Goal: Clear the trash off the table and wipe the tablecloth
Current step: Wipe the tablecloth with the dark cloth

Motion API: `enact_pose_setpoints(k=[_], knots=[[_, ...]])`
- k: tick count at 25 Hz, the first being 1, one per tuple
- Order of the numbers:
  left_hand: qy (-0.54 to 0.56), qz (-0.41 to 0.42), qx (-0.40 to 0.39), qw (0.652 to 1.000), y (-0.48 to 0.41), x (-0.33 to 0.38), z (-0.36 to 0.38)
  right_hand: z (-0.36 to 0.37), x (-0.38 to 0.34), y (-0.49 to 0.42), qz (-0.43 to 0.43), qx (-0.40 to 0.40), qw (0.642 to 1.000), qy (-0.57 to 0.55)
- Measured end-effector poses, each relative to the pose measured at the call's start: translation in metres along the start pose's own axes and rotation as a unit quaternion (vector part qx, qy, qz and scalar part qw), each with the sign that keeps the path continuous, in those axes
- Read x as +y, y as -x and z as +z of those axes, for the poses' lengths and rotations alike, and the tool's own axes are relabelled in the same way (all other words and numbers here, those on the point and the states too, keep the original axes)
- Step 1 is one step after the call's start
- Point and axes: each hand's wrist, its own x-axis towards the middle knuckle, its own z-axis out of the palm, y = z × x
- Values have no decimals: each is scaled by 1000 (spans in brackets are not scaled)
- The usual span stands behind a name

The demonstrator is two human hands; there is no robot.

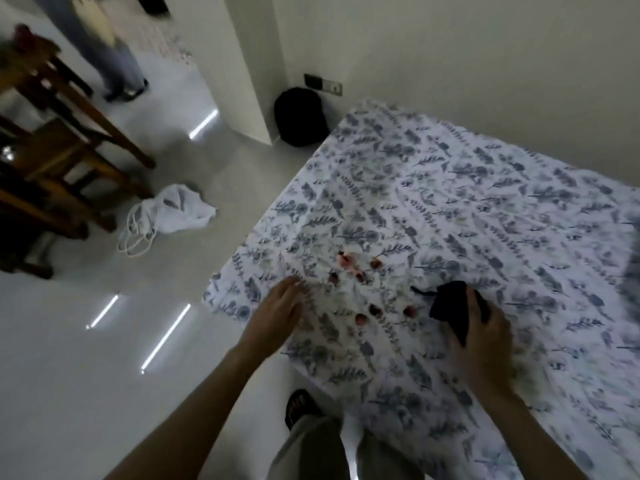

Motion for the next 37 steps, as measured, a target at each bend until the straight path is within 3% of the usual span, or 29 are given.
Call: enact_pose_setpoints(k=[3, 8, 11, 20, 29, 33, 37], knots=[[-52, 15, -7, 998, -11, -56, -3, 1, 15, -2, -17, 10, 995, 102], [-85, 44, 15, 995, -27, -92, 11, 0, 18, 13, -13, -41, 985, 169], [-78, 40, 31, 996, -25, -94, 14, 19, -3, 28, 40, -9, 988, 147], [-64, 40, 37, 996, -26, -97, 15, 67, -82, -8, 34, 59, 996, 63], [-75, 23, 48, 996, -25, -94, 11, 67, -118, -84, -156, 39, 984, 79], [-41, -91, 104, 990, -20, -94, 15, 80, -158, -93, -195, 11, 977, 85], [20, -91, 122, 988, -7, -104, 15, 103, -209, -92, -212, -11, 973, 88]])
